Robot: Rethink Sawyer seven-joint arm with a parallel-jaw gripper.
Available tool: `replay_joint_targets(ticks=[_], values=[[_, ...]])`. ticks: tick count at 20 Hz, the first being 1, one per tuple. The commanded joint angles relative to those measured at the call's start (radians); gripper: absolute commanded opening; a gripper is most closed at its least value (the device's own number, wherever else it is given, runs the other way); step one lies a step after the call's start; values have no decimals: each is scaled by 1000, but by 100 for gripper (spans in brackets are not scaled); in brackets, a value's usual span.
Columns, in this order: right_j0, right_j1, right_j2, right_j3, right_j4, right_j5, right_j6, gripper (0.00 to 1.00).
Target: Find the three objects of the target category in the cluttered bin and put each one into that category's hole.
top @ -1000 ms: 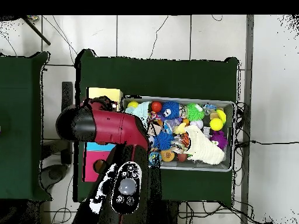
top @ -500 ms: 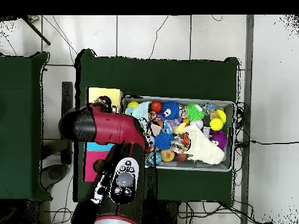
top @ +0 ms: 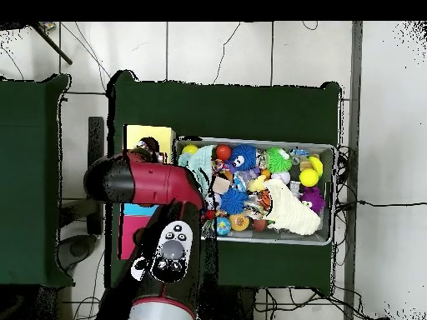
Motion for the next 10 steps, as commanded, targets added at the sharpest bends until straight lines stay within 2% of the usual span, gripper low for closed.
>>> replay_joint_targets(ticks=[1,10], values=[[6,87,38,-30,42,-15,240,0],[23,105,26,-36,55,-32,256,0]])
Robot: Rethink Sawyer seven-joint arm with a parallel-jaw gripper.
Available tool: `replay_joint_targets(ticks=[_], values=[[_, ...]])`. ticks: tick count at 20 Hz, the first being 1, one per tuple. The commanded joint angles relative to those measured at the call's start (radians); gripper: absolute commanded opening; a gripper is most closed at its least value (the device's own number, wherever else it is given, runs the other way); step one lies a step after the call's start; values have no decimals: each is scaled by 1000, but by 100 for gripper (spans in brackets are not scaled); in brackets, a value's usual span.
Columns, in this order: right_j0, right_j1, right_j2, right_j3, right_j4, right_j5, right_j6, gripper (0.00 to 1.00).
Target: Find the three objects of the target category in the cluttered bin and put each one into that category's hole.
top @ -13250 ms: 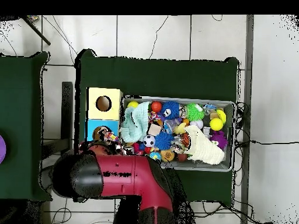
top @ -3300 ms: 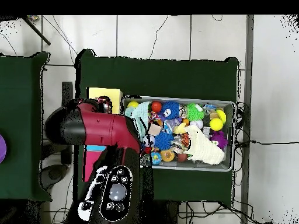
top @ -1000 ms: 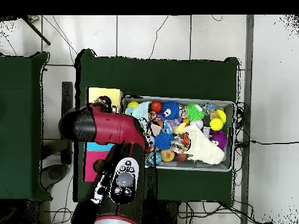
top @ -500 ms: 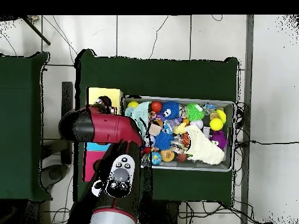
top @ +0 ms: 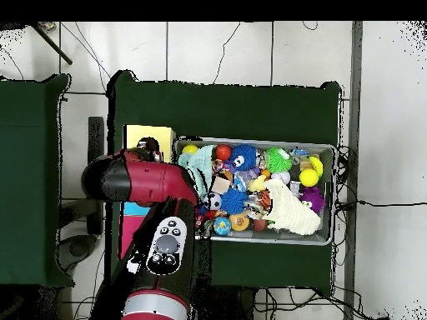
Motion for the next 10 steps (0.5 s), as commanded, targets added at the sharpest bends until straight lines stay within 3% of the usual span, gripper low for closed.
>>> replay_joint_targets(ticks=[1,10], values=[[3,70,34,-6,47,-26,255,0],[-16,30,55,31,46,-10,235,0]])
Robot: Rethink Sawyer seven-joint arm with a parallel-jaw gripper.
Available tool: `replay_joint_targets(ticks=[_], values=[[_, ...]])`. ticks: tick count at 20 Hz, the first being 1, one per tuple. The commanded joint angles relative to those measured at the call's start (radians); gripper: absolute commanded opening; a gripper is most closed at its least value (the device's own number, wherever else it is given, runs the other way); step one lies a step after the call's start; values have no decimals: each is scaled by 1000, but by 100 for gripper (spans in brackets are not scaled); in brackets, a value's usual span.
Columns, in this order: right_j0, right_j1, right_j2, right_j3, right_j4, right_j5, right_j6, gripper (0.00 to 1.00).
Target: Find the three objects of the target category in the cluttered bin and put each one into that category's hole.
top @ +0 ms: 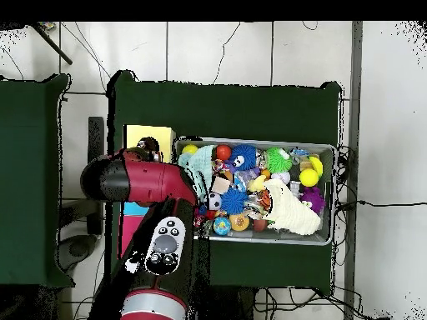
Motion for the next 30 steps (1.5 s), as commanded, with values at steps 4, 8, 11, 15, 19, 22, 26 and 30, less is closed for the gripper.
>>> replay_joint_targets(ticks=[4,8,11,15,19,22,26,30], values=[[-46,-11,85,60,43,20,210,0],[-67,-50,101,89,36,43,186,0],[-84,-79,114,99,33,70,166,0],[-92,-112,115,111,28,95,162,0],[-100,-144,125,140,23,93,155,0],[-102,-154,128,140,22,106,153,0],[-101,-172,124,139,14,134,144,0],[-103,-205,126,164,5,157,128,0]])
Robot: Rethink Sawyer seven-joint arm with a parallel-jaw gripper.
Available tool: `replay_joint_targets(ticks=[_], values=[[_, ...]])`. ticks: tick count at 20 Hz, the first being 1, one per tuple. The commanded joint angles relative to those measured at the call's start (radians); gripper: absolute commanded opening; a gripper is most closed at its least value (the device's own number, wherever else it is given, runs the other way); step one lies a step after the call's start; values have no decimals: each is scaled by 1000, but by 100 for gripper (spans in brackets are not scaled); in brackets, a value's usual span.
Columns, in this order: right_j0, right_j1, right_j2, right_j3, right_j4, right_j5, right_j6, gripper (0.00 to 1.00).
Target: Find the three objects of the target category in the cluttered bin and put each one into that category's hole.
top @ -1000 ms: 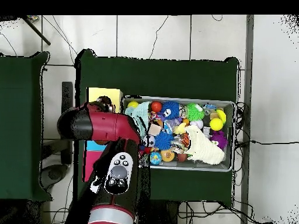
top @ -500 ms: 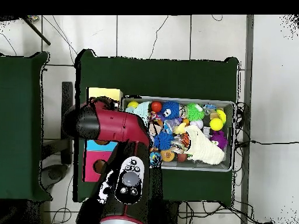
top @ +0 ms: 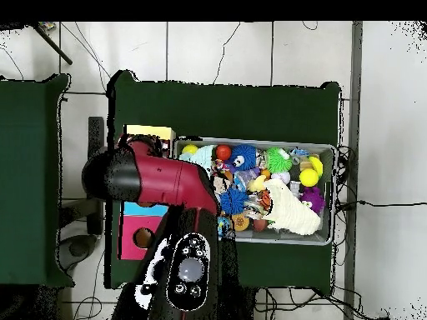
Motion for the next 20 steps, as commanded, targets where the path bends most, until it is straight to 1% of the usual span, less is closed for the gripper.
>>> replay_joint_targets(ticks=[1,4,11,20], values=[[-31,-48,97,122,3,151,124,0],[-35,-60,101,137,-1,156,117,0],[-54,-100,112,185,-22,204,76,0],[-63,-90,117,210,-51,203,68,0]])
